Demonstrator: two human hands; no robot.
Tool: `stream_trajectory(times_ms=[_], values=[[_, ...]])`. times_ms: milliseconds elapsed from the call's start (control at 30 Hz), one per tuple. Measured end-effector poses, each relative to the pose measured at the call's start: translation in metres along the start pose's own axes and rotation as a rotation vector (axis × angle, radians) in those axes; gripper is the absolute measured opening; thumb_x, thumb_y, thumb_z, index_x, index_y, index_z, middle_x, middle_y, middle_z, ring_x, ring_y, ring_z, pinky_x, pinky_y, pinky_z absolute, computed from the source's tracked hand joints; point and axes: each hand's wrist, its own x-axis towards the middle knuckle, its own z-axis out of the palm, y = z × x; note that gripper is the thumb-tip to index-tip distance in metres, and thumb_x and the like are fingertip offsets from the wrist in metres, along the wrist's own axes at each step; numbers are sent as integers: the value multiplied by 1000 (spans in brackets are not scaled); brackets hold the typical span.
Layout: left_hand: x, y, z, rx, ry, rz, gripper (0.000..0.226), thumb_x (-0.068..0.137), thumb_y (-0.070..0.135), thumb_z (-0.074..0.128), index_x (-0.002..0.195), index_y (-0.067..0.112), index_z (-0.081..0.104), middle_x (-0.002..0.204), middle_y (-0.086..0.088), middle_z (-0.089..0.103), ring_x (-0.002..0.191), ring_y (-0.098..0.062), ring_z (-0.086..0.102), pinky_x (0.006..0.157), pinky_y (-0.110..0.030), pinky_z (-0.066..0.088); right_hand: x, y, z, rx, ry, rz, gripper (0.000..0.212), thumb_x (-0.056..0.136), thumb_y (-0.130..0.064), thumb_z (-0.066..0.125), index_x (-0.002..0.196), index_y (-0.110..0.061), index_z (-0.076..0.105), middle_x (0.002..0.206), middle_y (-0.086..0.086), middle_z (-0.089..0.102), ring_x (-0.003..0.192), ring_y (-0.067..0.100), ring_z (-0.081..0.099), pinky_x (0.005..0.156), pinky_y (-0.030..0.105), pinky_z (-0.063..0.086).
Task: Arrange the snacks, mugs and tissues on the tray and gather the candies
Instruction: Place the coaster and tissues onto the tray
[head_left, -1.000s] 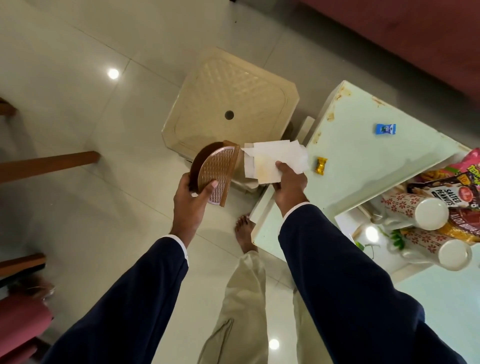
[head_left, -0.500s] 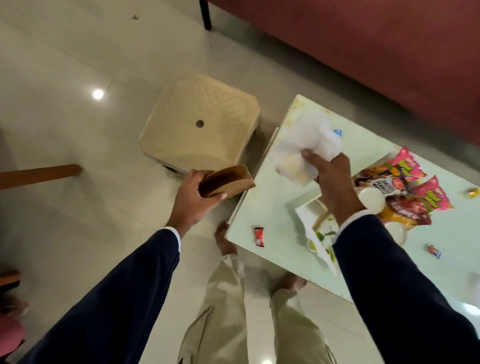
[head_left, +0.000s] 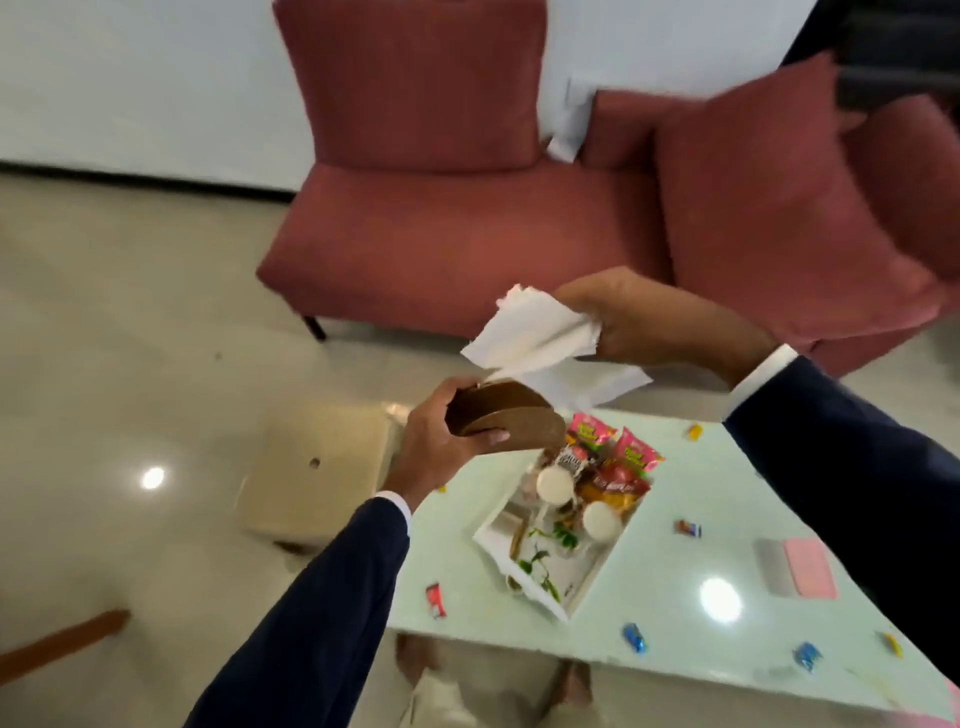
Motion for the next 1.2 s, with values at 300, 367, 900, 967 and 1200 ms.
stream_trajectory(times_ms=[300, 367, 900, 967, 1200], values=[[34, 123, 14, -90, -17, 213, 78, 62, 47, 95, 127, 45, 53, 115, 15, 73, 106, -9, 71, 89, -30, 59, -25, 1, -88, -238, -128, 0, 37, 83, -19, 79, 118, -21, 66, 113, -4, 70, 95, 8, 57, 77, 21, 41], [36, 136, 16, -104, -11, 246, 76, 64, 45, 95, 126, 46, 52, 115, 17, 71, 105, -8, 70, 84, -23, 59, -28, 2, -94, -224, -130, -9, 45, 83, -22, 80, 124, -22, 61, 120, -3, 68, 101, 8, 57, 81, 21, 42], [49, 141, 22, -360, 32, 196, 68, 66, 32, 96, 124, 31, 60, 116, 4, 72, 110, -22, 70, 81, -34, 62, -10, -3, -93, -59, -133, -109, 53, 88, -24, 75, 132, -35, 47, 117, -13, 61, 100, 2, 59, 84, 21, 52], [49, 140, 20, -367, 40, 187, 64, 67, 36, 95, 120, 36, 61, 112, 5, 73, 106, -20, 72, 80, -29, 61, -14, 0, -94, -5, -51, -124, 48, 88, -25, 75, 130, -30, 53, 122, -11, 60, 107, 3, 60, 89, 20, 54], [52, 137, 19, -422, 6, 198, 57, 71, 32, 93, 118, 36, 61, 109, 5, 73, 103, -18, 72, 79, -25, 60, -24, 14, -89, -3, 2, -57, 30, 89, -24, 74, 118, -20, 68, 113, -9, 67, 102, 6, 61, 89, 23, 52]])
